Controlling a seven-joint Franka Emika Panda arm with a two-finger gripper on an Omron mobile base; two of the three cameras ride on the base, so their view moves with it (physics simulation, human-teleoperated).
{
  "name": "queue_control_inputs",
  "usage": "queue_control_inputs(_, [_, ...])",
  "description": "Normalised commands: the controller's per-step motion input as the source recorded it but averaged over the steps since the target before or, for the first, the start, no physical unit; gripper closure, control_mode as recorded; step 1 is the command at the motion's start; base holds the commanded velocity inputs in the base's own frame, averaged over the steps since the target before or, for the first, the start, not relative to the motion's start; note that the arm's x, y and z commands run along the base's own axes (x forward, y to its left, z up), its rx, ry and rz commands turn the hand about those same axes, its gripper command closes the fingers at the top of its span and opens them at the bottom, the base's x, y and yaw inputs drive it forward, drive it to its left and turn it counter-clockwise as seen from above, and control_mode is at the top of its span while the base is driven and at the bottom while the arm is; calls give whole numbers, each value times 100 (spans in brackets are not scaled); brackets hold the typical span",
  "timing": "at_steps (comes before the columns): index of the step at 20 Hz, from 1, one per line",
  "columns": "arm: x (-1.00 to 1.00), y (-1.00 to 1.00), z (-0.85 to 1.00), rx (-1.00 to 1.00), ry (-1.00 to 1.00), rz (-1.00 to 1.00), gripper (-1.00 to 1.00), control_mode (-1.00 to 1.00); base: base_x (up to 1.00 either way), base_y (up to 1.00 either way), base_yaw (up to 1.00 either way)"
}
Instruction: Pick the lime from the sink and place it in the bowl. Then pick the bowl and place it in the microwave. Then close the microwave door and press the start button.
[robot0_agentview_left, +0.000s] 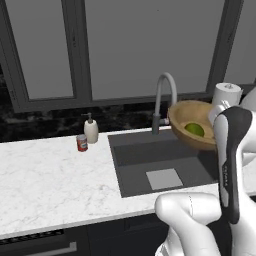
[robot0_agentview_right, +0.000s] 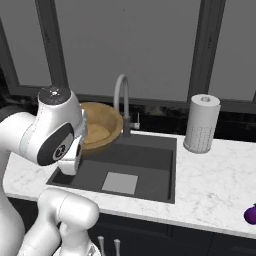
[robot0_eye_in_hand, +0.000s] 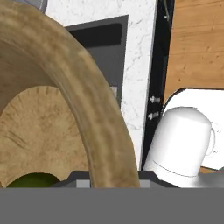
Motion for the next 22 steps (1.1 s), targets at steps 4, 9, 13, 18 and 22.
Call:
queue_control_inputs(4, [-42,20,20,0,0,0,100,-100,0,0,0])
queue_control_inputs(9, [-39,8,1,0,0,0,100,-100,0,0,0])
queue_control_inputs(13, [-26,6,1,0,0,0,100,100,-11,0,-1])
queue_control_inputs(18, [0,0,0,0,0,0,100,100,-53,-16,-19])
queue_control_inputs(22, [0,0,0,0,0,0,100,100,-27,-41,-63])
